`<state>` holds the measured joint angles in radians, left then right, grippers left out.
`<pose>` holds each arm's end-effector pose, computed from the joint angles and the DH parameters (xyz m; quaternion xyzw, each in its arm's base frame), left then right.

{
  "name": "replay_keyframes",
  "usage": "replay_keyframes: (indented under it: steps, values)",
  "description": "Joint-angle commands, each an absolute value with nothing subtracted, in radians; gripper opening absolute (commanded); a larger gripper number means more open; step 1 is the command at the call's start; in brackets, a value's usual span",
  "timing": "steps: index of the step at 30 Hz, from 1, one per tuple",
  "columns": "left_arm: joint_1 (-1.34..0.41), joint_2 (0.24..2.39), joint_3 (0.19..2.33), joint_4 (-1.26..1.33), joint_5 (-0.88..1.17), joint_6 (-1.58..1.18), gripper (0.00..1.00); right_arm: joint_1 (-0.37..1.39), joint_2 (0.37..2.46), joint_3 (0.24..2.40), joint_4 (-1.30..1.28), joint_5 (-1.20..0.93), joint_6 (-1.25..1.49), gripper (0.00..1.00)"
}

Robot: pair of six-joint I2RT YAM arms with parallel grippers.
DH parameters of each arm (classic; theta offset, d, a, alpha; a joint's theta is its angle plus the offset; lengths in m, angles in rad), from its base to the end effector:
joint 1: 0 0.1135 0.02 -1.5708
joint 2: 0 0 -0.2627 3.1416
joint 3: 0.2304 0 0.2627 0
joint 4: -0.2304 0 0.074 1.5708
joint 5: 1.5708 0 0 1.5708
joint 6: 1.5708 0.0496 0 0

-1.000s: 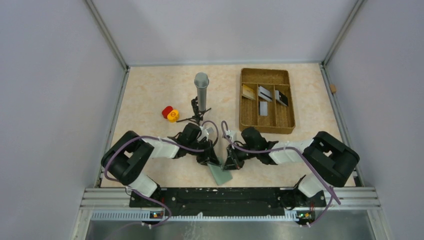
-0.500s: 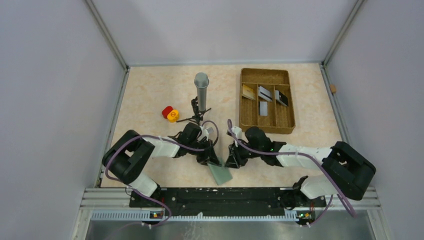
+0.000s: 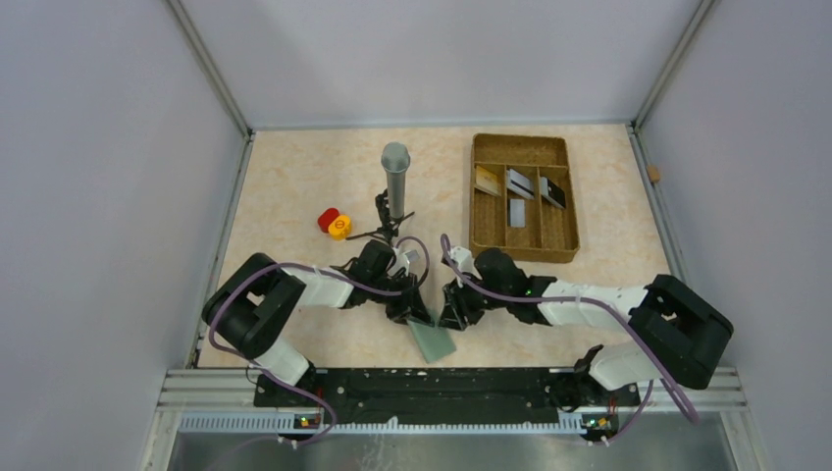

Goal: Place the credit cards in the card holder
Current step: Close the card holder at the center of the board.

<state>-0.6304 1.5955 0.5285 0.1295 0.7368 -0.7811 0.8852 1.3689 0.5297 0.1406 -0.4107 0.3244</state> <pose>0.1969 -0.1849 0.0918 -0.0451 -0.8924 0.4489 0.0009 0.1583 0.2249 0.1438 -0.3283 0.8289 0.3872 0.2351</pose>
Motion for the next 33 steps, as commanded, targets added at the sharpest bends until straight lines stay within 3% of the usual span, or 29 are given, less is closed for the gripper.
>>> replay_keyframes:
  steps: [1,9,15,19,24,28,33]
  values:
    - [-0.638,1.649,0.507,0.067,0.549,-0.686,0.00,0.904,1.367,0.586,0.164,-0.369,0.322,0.44]
    - [-0.636,1.657,0.506,0.075,0.554,-0.689,0.00,0.913,1.410,0.615,0.131,-0.354,0.310,0.31]
    - [-0.636,1.660,0.505,0.077,0.555,-0.689,0.00,0.921,1.405,0.606,0.129,-0.370,0.316,0.28]
    - [-0.636,1.660,0.505,0.077,0.557,-0.688,0.00,0.922,1.392,0.599,0.125,-0.362,0.319,0.17]
    - [-0.635,1.663,0.505,0.079,0.559,-0.690,0.00,0.922,1.382,0.598,0.116,-0.350,0.320,0.18]
    - [-0.636,1.668,0.504,0.081,0.563,-0.689,0.00,0.921,1.378,0.603,0.104,-0.350,0.317,0.27]
    - [-0.636,1.673,0.505,0.084,0.568,-0.690,0.00,0.922,1.357,0.599,0.101,-0.344,0.321,0.27]
